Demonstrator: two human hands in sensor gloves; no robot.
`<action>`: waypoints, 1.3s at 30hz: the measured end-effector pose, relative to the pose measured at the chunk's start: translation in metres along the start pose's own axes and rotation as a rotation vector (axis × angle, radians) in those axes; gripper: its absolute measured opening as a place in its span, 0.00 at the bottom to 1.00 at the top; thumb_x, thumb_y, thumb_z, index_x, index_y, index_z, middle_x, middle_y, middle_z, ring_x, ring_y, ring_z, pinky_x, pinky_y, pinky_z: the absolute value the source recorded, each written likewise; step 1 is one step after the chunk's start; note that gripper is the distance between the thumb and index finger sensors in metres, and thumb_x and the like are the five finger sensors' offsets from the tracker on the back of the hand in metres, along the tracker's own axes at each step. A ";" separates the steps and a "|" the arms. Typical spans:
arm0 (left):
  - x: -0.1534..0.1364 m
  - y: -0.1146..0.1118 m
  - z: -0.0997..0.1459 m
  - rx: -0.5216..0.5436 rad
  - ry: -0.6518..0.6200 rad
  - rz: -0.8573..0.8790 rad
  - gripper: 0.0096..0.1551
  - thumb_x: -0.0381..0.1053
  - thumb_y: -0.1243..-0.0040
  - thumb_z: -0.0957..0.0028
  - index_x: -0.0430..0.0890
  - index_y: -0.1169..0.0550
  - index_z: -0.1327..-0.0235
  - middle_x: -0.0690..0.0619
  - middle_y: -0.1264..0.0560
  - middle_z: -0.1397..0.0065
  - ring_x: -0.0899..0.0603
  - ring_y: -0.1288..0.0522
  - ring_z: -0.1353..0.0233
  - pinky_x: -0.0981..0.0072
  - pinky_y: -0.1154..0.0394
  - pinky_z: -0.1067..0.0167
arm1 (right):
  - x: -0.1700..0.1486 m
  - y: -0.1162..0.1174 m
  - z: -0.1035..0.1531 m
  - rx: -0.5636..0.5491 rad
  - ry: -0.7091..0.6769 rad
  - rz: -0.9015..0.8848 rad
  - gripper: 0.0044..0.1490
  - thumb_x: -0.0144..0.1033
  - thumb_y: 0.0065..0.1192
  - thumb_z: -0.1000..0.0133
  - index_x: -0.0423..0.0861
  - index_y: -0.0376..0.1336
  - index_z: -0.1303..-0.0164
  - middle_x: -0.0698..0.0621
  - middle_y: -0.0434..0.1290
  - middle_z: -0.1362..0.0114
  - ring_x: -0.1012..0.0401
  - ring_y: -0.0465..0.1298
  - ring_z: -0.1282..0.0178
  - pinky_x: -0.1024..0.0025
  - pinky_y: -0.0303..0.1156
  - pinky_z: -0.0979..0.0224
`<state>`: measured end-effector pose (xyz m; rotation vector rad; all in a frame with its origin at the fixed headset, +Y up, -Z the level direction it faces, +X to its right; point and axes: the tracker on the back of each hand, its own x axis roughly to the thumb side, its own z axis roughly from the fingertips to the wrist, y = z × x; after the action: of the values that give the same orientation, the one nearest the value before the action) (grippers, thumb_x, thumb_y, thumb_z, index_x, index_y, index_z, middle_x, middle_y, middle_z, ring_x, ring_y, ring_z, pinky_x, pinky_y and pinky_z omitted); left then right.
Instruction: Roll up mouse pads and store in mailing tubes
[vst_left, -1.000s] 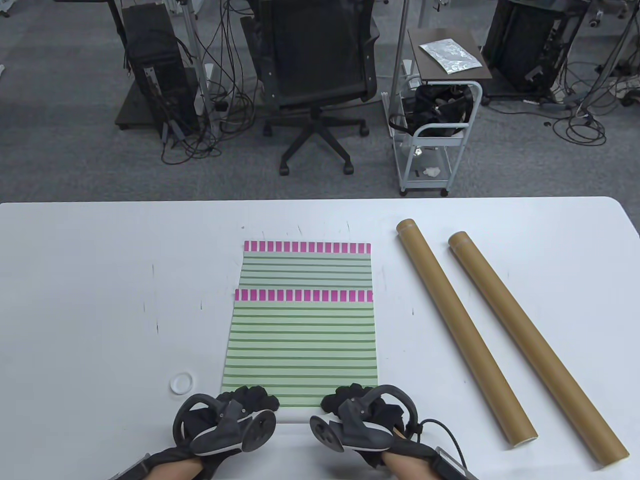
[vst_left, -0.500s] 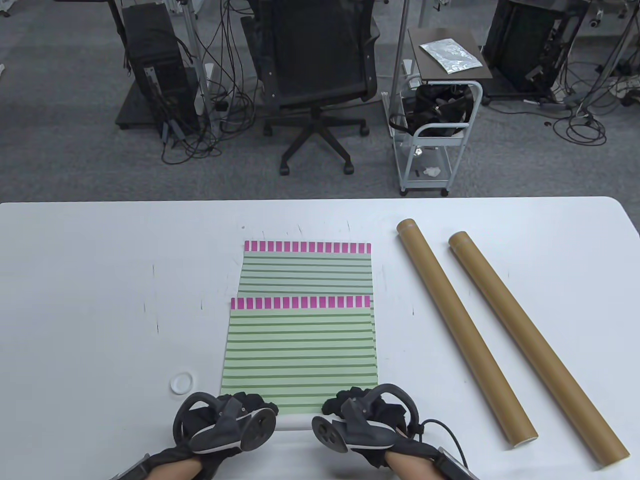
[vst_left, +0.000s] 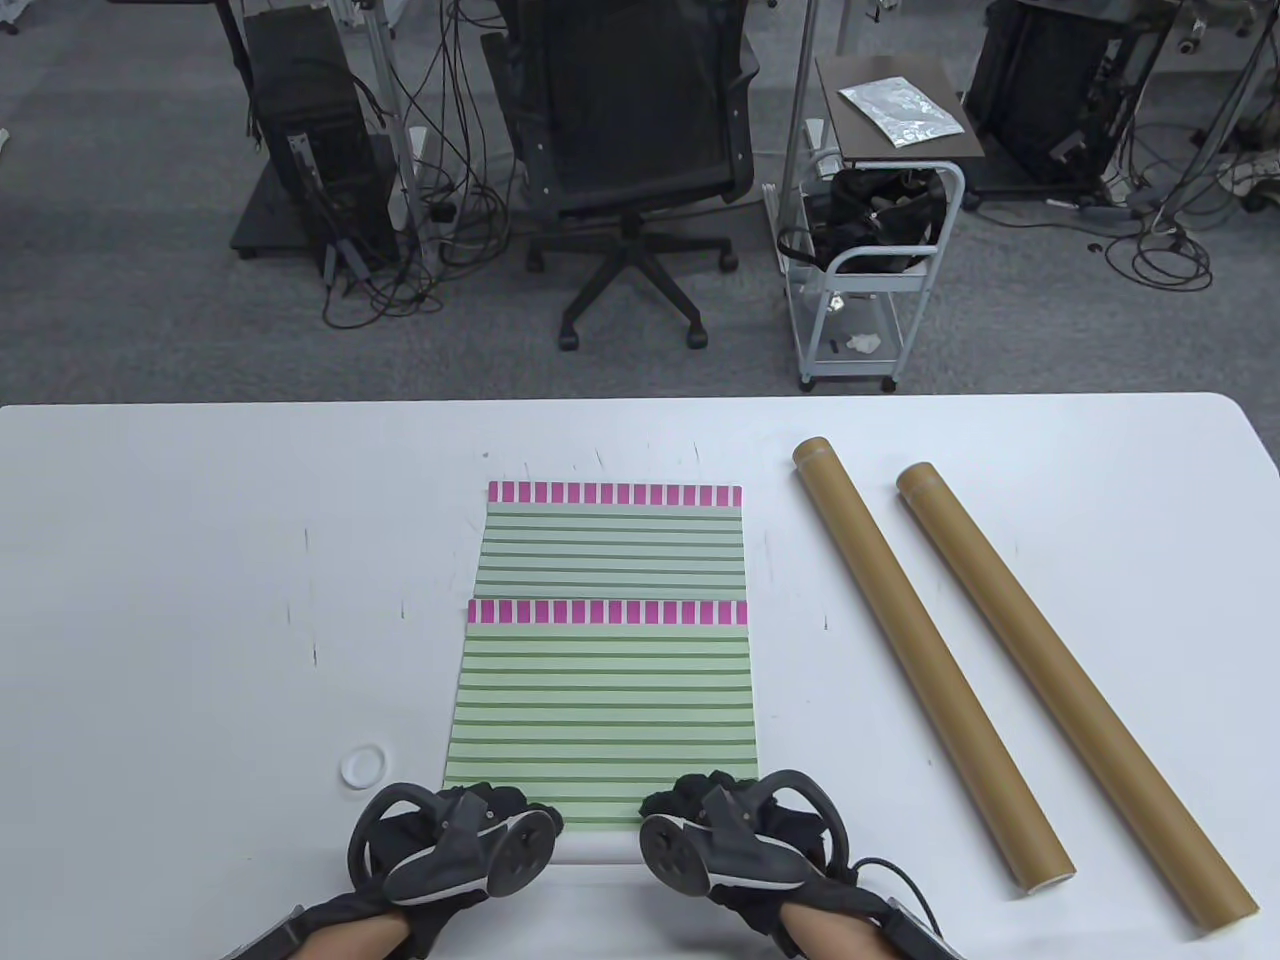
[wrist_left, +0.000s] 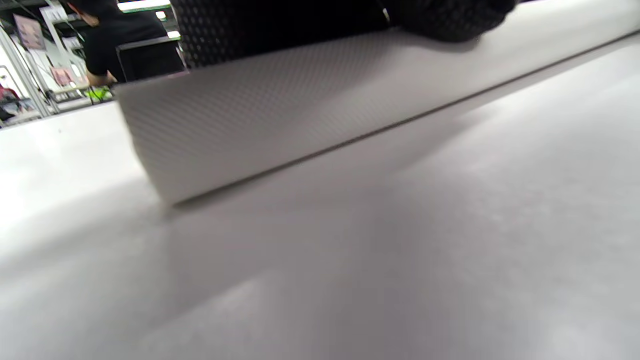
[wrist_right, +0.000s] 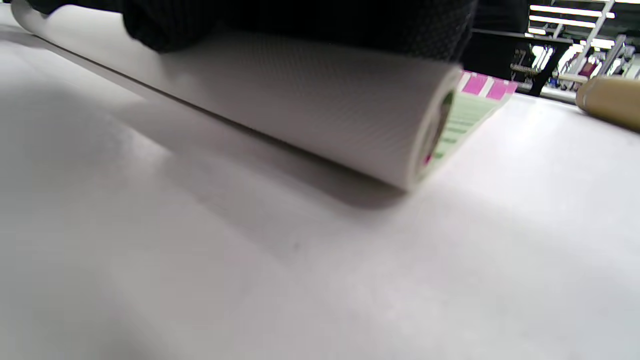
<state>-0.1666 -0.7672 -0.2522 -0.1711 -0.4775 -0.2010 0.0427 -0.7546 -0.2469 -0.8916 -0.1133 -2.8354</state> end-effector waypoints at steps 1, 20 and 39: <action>0.000 -0.001 0.000 -0.010 0.011 0.021 0.24 0.56 0.50 0.53 0.68 0.26 0.42 0.61 0.22 0.38 0.50 0.20 0.39 0.68 0.20 0.40 | 0.003 -0.001 0.002 -0.018 -0.016 0.034 0.36 0.45 0.58 0.53 0.55 0.55 0.33 0.52 0.65 0.32 0.57 0.73 0.39 0.56 0.71 0.30; 0.005 0.004 0.006 0.089 -0.011 -0.106 0.31 0.63 0.39 0.58 0.70 0.32 0.37 0.64 0.26 0.33 0.54 0.22 0.33 0.66 0.22 0.32 | -0.007 0.000 -0.012 -0.003 0.024 -0.063 0.27 0.38 0.58 0.52 0.53 0.66 0.41 0.52 0.75 0.38 0.56 0.79 0.44 0.59 0.76 0.37; -0.005 0.007 0.005 0.126 0.014 -0.101 0.27 0.63 0.42 0.55 0.70 0.30 0.39 0.68 0.26 0.33 0.55 0.22 0.33 0.69 0.23 0.33 | 0.003 -0.001 -0.005 -0.074 0.033 0.129 0.30 0.42 0.59 0.53 0.55 0.62 0.38 0.53 0.73 0.36 0.58 0.78 0.43 0.62 0.76 0.37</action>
<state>-0.1712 -0.7585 -0.2507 -0.0226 -0.4841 -0.2702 0.0371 -0.7544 -0.2491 -0.8338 0.0523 -2.7490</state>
